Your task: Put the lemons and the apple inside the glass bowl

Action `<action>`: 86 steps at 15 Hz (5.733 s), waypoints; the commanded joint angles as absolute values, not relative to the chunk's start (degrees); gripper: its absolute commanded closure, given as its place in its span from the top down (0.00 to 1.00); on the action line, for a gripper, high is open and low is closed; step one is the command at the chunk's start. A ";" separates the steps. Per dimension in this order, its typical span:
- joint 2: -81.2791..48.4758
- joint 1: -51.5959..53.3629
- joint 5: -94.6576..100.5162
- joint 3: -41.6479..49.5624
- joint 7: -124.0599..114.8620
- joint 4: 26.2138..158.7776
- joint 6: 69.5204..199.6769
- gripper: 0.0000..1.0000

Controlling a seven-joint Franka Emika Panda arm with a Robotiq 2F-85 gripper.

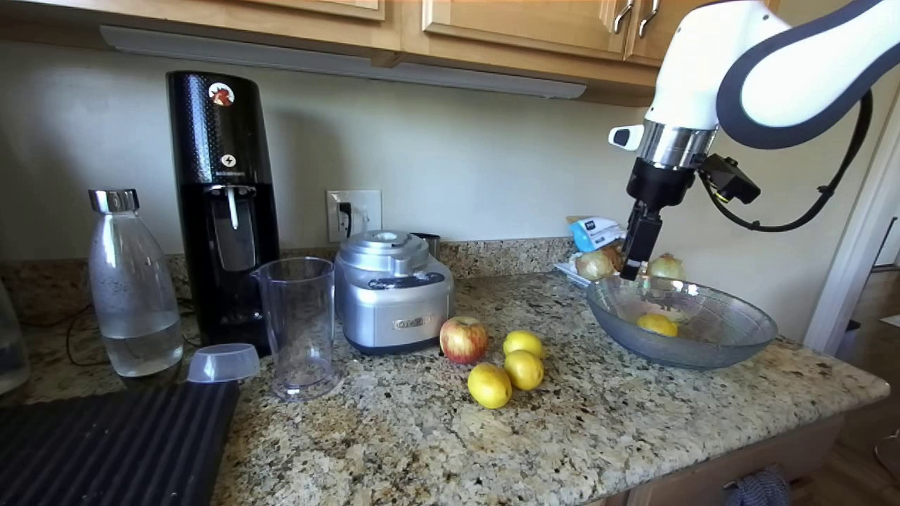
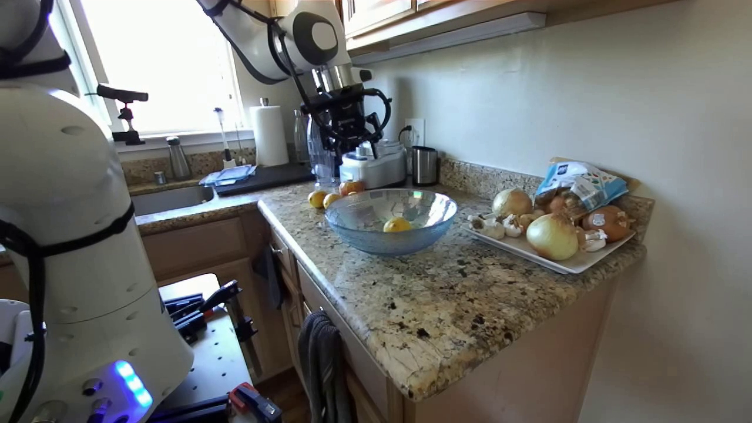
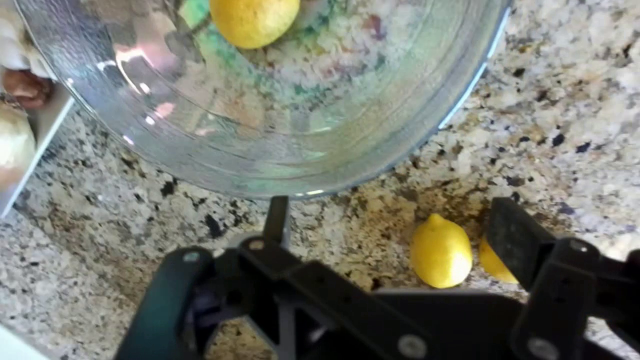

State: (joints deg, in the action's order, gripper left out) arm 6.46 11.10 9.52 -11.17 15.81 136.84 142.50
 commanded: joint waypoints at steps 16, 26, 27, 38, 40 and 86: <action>-13.99 15.27 10.40 -18.23 37.70 122.76 143.16 1.00; -22.04 14.95 18.06 -16.20 43.41 115.76 142.28 1.00; -23.01 14.97 18.56 -15.92 43.50 114.99 142.08 1.00; -30.35 15.41 20.33 -15.19 44.84 107.93 140.97 0.74; -30.58 15.39 20.41 -15.01 44.70 108.00 140.99 0.60; -3.05 6.47 12.52 -6.18 9.54 139.20 139.82 0.82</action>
